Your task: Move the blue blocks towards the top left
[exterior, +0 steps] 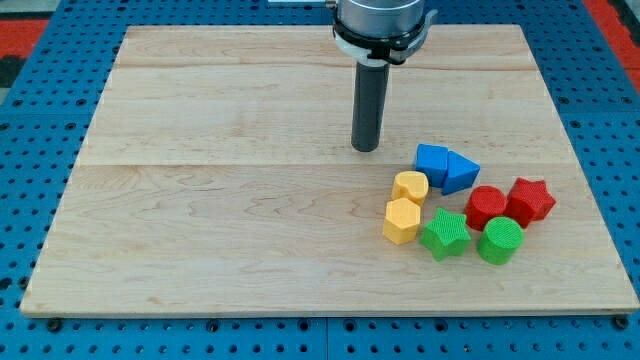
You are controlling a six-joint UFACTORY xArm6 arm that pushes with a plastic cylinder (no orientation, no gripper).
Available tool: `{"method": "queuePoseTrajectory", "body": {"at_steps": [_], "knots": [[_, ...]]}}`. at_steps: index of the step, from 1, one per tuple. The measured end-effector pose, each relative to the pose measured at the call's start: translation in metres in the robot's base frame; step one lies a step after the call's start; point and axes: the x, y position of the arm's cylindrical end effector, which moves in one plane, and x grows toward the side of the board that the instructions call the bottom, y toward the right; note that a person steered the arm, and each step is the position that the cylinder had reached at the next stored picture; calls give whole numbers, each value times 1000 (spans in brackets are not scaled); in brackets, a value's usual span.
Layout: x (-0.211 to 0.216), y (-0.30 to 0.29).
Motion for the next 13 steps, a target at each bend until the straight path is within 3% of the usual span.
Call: {"method": "queuePoseTrajectory", "body": {"at_steps": [4, 6, 7, 8, 9, 10, 11, 12, 13], "knots": [[4, 6], [-59, 14], [-61, 154], [-19, 189], [36, 164], [57, 128], [33, 54], [-16, -35], [-47, -57]]}}
